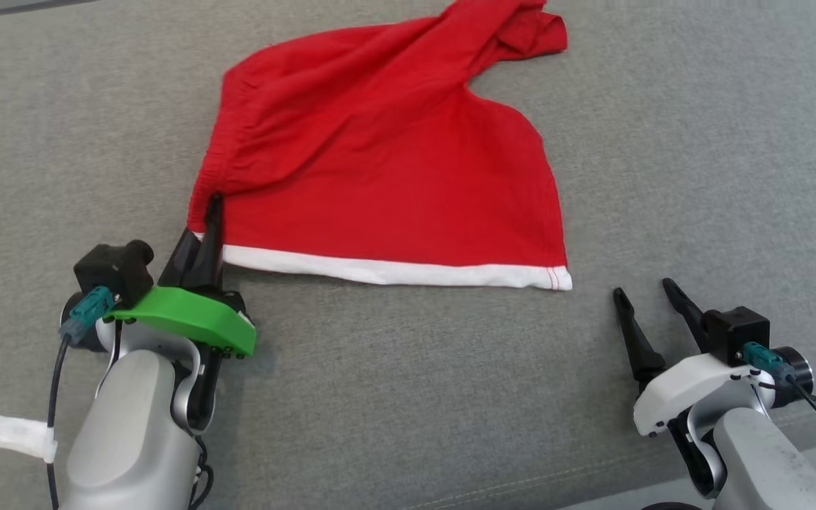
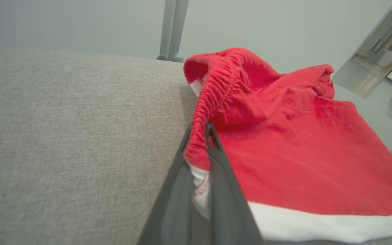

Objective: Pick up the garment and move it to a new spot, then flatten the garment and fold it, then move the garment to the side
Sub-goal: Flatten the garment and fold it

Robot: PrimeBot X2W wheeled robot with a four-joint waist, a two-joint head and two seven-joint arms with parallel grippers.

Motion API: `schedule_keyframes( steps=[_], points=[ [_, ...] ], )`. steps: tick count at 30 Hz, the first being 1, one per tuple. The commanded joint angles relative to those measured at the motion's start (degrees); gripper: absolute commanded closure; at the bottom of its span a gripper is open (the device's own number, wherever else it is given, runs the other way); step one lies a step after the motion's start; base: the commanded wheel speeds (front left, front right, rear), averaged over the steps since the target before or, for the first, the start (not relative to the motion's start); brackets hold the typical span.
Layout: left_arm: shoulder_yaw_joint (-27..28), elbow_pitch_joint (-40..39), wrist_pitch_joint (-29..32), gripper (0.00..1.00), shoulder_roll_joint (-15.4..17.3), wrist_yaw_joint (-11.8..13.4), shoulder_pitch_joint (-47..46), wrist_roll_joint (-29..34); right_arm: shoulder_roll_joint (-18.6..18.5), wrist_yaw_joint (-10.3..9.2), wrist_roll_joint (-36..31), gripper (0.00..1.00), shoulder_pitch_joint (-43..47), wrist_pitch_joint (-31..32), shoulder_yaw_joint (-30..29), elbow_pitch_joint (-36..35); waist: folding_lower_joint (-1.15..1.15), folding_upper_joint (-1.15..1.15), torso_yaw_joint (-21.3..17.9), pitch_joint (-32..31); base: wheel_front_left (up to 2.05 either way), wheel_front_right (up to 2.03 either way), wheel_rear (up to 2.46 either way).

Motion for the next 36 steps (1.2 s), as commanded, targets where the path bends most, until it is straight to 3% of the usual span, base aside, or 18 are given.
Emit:
schedule_keyframes(
  steps=[1,8,16,17,18,24,36],
  points=[
    [1.54,-0.98,-0.02,1.0,-0.27,0.03,1.63,0.99,0.27,-0.02,0.41,0.0,1.14,0.13,0.26,0.74,0.0,0.0,5.22,-3.26,0.0,0.0,0.0],
    [4.85,-0.63,-0.02,1.0,-3.05,1.26,7.33,6.67,0.95,0.01,0.95,0.0,1.35,0.15,0.69,1.58,0.0,0.0,9.1,-4.56,0.0,0.0,0.0],
    [9.14,3.81,-0.02,1.0,-4.16,3.12,9.03,8.72,1.18,-0.02,1.53,0.0,0.45,0.12,1.53,1.59,0.0,0.0,6.19,-5.3,0.0,0.0,0.0],
    [9.8,4.22,-0.02,0.64,-4.26,3.15,9.34,8.92,1.21,-0.02,1.67,0.0,0.73,0.12,1.33,1.5,0.0,0.0,5.66,-5.72,0.0,0.0,0.0],
    [10.64,4.5,-0.02,0.0,-4.41,3.04,9.67,8.76,1.19,-0.01,1.72,0.0,1.04,0.11,1.12,1.36,0.0,0.0,5.19,-6.16,0.0,0.0,0.0],
    [15.04,2.35,-0.03,0.0,-4.82,4.71,13.0,11.95,2.08,-0.01,1.51,0.0,3.24,0.07,-0.35,-1.43,0.0,0.0,3.14,-9.95,0.0,0.0,0.0],
    [19.03,-6.76,-0.02,0.0,-5.59,2.99,24.93,16.81,4.62,-0.01,-0.02,0.0,8.82,0.07,-0.58,-7.28,0.0,0.0,2.86,-17.44,0.0,0.0,0.0]
  ],
)
